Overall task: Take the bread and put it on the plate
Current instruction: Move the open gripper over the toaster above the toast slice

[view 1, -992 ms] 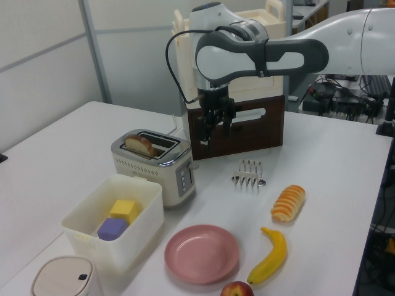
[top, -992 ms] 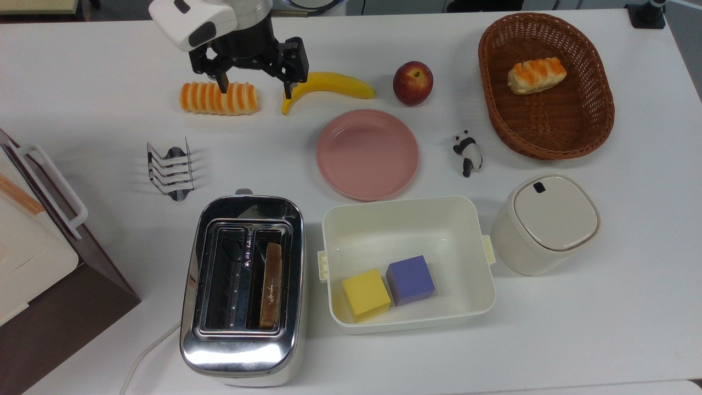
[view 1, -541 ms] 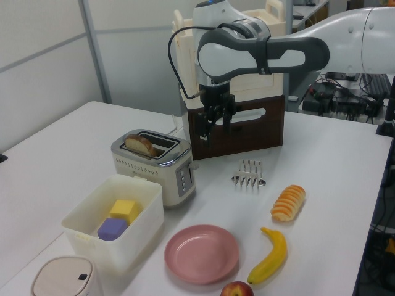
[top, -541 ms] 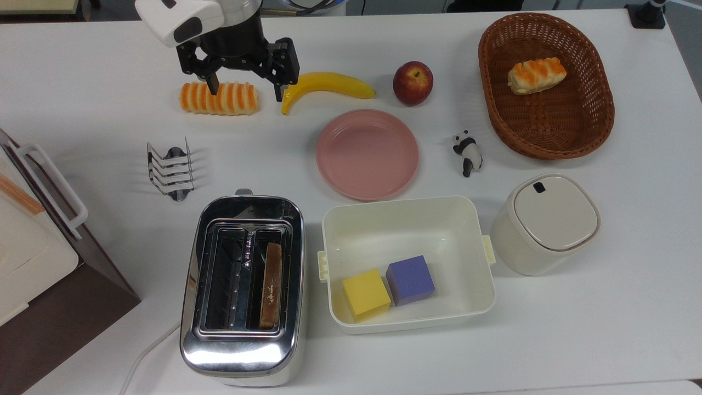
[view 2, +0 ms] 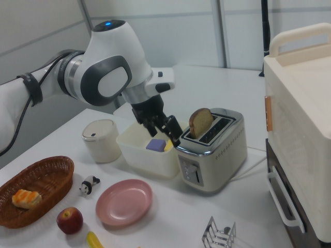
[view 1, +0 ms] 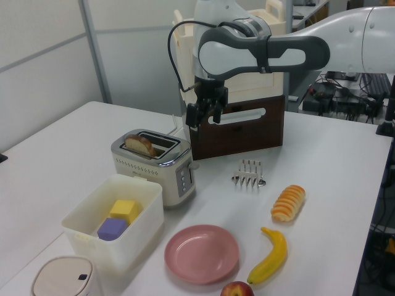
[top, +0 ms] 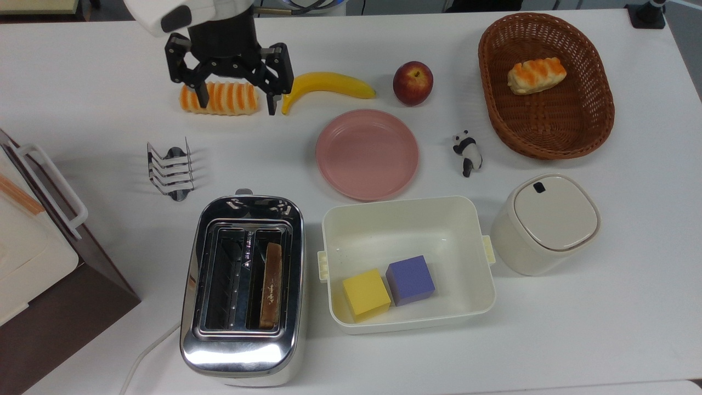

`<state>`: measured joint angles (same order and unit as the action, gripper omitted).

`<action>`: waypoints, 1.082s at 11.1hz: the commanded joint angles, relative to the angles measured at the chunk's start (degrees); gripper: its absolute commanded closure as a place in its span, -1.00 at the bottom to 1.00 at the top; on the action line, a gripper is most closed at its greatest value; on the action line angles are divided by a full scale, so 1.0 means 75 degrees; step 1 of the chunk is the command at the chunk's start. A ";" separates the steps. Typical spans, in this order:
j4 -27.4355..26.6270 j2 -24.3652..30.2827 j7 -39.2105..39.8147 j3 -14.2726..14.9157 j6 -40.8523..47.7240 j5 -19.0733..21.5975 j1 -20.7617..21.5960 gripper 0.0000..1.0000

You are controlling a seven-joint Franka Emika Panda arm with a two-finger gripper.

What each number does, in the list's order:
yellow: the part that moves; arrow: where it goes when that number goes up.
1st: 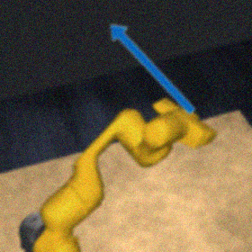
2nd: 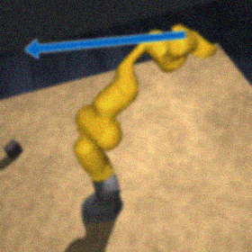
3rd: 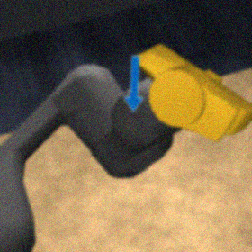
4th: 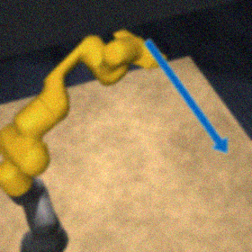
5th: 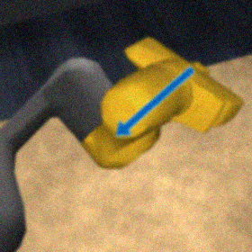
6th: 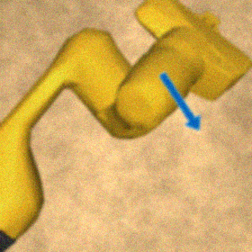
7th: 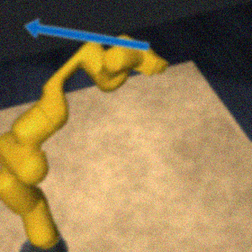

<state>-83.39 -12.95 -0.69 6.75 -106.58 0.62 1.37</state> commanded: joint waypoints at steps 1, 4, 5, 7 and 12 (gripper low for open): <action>-0.0073 -0.0123 -0.0189 -0.0033 -0.1383 0.0011 -0.0042 -1.00; -0.0073 -0.0382 -0.0189 -0.0033 -0.2788 0.0022 -0.0030 -1.00; -0.0061 -0.0591 -0.0189 -0.0033 -0.3223 0.0011 -0.0042 -1.00; -0.0061 -0.1002 -0.0189 -0.0045 -0.4079 -0.0001 0.0004 -1.00; 0.0431 -0.1893 -0.0621 -0.0103 -0.4609 -0.0083 0.0402 -0.94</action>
<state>-82.67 -24.72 -1.95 5.80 -140.02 0.63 2.16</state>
